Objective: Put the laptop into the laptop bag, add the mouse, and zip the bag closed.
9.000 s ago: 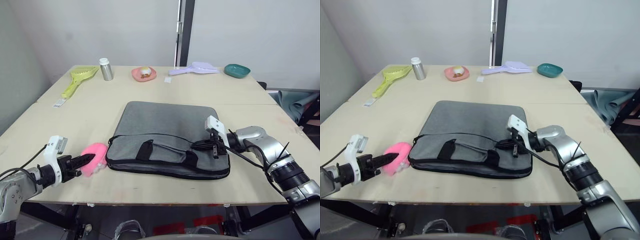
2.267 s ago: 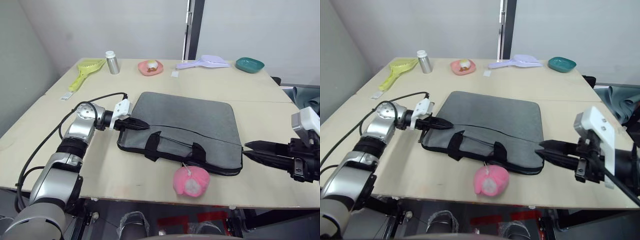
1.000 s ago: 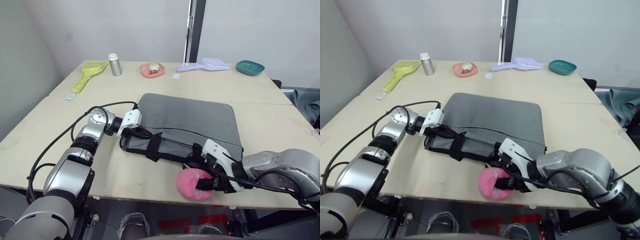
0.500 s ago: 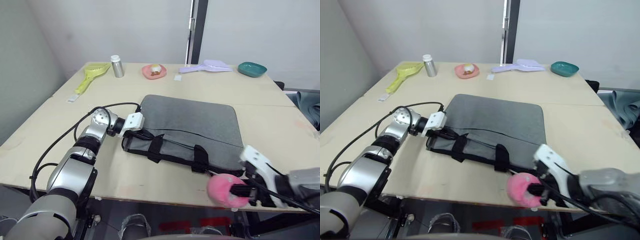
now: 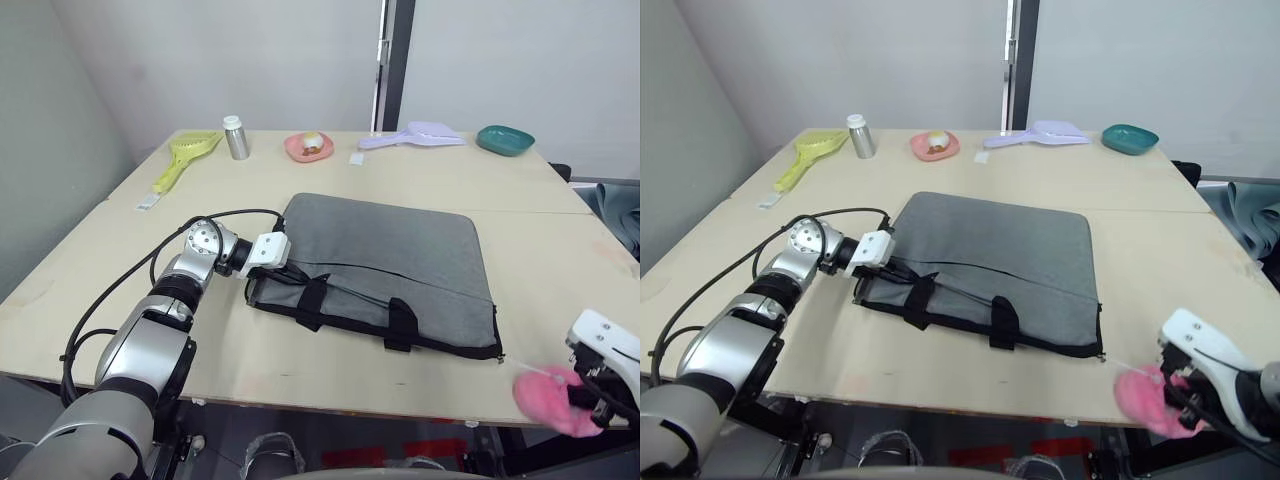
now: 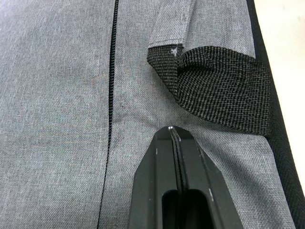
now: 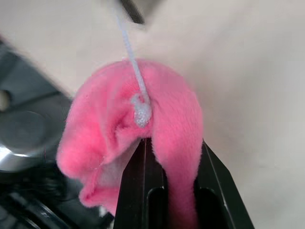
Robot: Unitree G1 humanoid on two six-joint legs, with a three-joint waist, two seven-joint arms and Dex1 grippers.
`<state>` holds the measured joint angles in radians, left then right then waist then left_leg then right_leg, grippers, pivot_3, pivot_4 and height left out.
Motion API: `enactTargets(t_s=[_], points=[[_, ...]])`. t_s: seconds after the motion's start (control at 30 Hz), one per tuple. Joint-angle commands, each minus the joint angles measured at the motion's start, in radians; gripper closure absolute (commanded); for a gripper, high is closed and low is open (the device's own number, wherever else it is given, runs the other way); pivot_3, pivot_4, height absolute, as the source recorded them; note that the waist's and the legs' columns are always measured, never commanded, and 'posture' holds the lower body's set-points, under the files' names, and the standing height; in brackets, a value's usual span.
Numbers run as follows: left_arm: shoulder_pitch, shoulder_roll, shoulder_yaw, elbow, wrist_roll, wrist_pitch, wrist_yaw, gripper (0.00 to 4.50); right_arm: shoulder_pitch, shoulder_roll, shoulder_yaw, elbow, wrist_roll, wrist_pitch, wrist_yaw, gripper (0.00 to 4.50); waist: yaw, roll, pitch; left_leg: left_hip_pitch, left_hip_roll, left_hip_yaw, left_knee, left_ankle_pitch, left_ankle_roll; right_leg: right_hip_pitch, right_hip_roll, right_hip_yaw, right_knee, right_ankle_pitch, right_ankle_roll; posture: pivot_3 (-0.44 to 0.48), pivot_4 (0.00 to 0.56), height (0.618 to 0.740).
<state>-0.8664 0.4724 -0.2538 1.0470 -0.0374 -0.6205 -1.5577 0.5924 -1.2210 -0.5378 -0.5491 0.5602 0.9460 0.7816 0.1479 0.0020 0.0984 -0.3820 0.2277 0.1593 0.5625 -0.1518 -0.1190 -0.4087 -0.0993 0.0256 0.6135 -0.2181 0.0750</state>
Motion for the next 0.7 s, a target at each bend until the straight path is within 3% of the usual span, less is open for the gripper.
enactTargets(t_s=[0.03, 0.3, 0.37, 0.53, 0.7], points=[[0.108, 0.03, -0.107, 0.046, 0.121, -0.028, -0.057, 4.5, -0.106, -0.04, 0.083, 0.097, -0.098, -0.025, -0.034, 4.49, -0.001, 0.002, -0.003, 0.0, 0.0, 0.0, 0.0, 0.0, 0.0, 0.0, 0.0, 0.0, 0.0, 0.0, 0.0, 0.0, 0.15, 0.74], [0.171, 0.038, -0.13, 0.005, 0.12, -0.068, -0.057, 4.5, -0.503, -0.032, 0.399, 0.226, -0.228, -0.074, -0.073, 4.49, -0.018, 0.008, -0.012, 0.004, 0.0, 0.003, -0.001, -0.002, 0.001, 0.002, 0.0, 0.001, 0.0, -0.002, 0.0, 0.0, 0.15, 0.74], [0.181, 0.041, -0.134, -0.007, 0.117, -0.07, -0.057, 4.5, -0.569, -0.032, 0.455, 0.242, -0.247, -0.08, -0.052, 4.49, -0.022, 0.008, -0.012, 0.011, 0.0, 0.005, -0.003, -0.002, 0.0, 0.006, 0.0, 0.003, 0.0, -0.003, 0.001, 0.0, 0.15, 0.74], [0.198, 0.043, -0.134, -0.026, 0.109, -0.069, -0.057, 4.5, -0.67, -0.052, 0.523, 0.29, -0.307, -0.112, -0.012, 4.49, -0.029, 0.009, -0.013, 0.014, -0.001, 0.009, -0.006, -0.002, 0.0, 0.007, -0.001, 0.005, 0.0, -0.004, 0.002, 0.0, 0.15, 0.74], [0.219, 0.05, -0.134, -0.057, 0.096, -0.062, -0.057, 4.5, -0.61, -0.135, 0.496, 0.264, -0.332, -0.163, 0.077, 4.49, -0.027, 0.01, -0.013, 0.014, -0.001, 0.011, -0.007, -0.004, 0.001, 0.007, -0.001, 0.006, -0.001, -0.005, 0.001, 0.0, 0.15, 0.74]])
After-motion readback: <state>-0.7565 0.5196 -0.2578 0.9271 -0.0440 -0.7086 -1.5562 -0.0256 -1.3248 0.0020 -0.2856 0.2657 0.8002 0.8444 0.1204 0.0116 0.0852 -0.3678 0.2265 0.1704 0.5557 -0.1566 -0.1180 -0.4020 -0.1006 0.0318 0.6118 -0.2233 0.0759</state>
